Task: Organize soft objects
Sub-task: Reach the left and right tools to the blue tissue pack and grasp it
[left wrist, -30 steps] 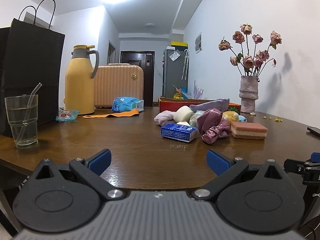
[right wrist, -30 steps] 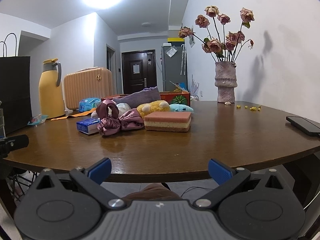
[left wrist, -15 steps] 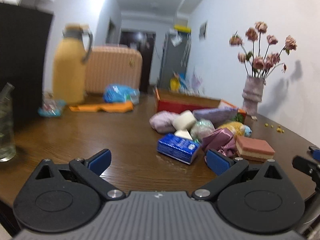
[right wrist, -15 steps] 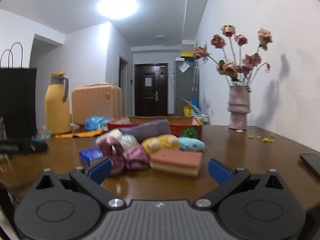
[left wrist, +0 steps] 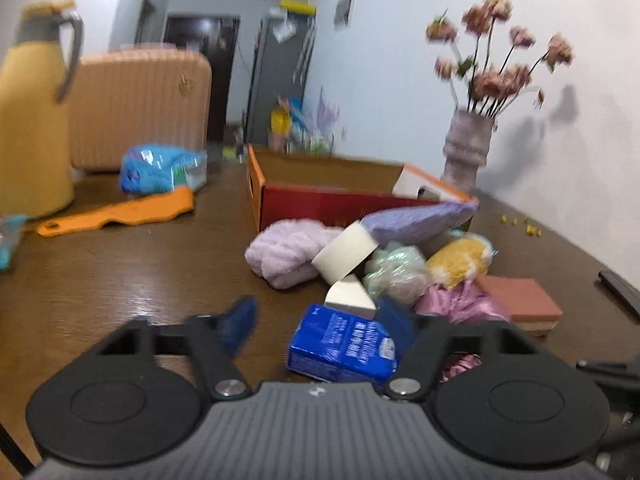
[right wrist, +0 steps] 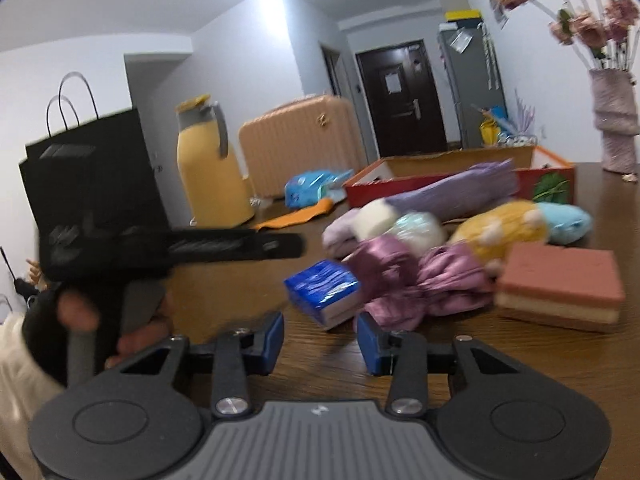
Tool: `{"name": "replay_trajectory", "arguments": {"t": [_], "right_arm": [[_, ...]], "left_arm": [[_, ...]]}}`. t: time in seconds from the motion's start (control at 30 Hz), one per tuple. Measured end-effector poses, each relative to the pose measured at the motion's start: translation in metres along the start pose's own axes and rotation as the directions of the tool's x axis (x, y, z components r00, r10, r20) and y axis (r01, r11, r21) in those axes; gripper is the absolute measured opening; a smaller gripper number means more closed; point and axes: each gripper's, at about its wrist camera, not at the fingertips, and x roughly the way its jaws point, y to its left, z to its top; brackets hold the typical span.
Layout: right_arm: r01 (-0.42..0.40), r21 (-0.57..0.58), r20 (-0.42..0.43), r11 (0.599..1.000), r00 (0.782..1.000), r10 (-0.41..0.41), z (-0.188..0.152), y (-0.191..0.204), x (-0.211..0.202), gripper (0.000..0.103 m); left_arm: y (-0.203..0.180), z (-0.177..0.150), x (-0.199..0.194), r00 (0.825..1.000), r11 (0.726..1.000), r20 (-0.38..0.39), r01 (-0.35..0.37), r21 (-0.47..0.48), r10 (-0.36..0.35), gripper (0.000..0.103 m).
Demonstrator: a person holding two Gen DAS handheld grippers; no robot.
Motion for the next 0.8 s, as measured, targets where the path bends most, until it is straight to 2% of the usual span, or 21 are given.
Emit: {"name": "replay_trajectory", "arguments": {"t": [0.07,0.13,0.17,0.23,0.3,0.33,0.37,0.43,0.5,0.57,0.67,0.77,0.8], "right_arm": [[0.002,-0.016,-0.029,1.000,1.000,-0.002,0.002,0.004,0.016,0.039],[0.013,0.005,-0.052,1.000,0.999,-0.012,0.006,0.001,0.028,0.039],[0.022,0.026,-0.058,0.999,0.998,-0.021,0.009,-0.002,0.034,0.039],[0.031,0.088,-0.056,0.996,0.998,-0.027,0.014,-0.010,0.039,0.040],[0.036,0.122,-0.058,0.992,0.998,-0.029,0.019,-0.015,0.045,0.041],[0.033,0.122,-0.064,0.992,0.998,-0.026,0.021,-0.016,0.049,0.041],[0.047,0.113,-0.069,0.992,0.997,-0.040,0.021,-0.017,0.054,0.039],[0.063,0.100,-0.077,0.993,0.996,-0.055,0.023,-0.020,0.059,0.026],[0.056,0.116,-0.090,0.992,0.995,-0.045,0.023,-0.024,0.058,0.020],[0.026,0.119,-0.096,0.993,0.995,-0.014,0.018,-0.025,0.049,0.020],[-0.043,0.116,-0.101,0.992,0.993,0.054,0.002,-0.023,0.020,0.020],[-0.060,0.117,-0.107,0.991,0.992,0.073,-0.011,-0.018,-0.015,0.021],[-0.058,0.106,-0.101,0.993,0.993,0.069,-0.014,-0.016,-0.025,0.023]], "left_arm": [[0.007,0.001,0.014,0.997,0.997,-0.032,0.076,0.011,-0.075,0.060],[0.017,0.001,0.029,0.988,0.992,-0.093,0.117,-0.042,-0.120,0.049],[0.020,-0.001,0.034,0.984,0.990,-0.123,0.120,-0.070,-0.128,0.035],[0.025,-0.006,0.033,0.980,0.984,-0.132,0.137,-0.117,-0.152,0.033],[0.031,-0.015,0.027,0.965,0.962,-0.115,0.215,-0.170,-0.236,0.024],[0.033,-0.018,0.025,0.959,0.954,-0.117,0.233,-0.190,-0.258,0.024],[0.034,-0.021,0.021,0.961,0.954,-0.115,0.224,-0.198,-0.250,0.023],[0.034,-0.025,0.012,0.965,0.953,-0.109,0.212,-0.214,-0.239,0.023],[0.034,-0.029,0.000,0.966,0.946,-0.109,0.201,-0.253,-0.235,0.023],[0.028,-0.037,-0.021,0.967,0.942,-0.081,0.212,-0.260,-0.240,0.023],[0.008,-0.058,-0.060,0.973,0.952,-0.037,0.216,-0.218,-0.230,0.023],[-0.006,-0.074,-0.085,0.966,0.941,-0.016,0.246,-0.232,-0.257,0.026],[-0.011,-0.079,-0.089,0.964,0.939,-0.015,0.256,-0.231,-0.267,0.035]]}}
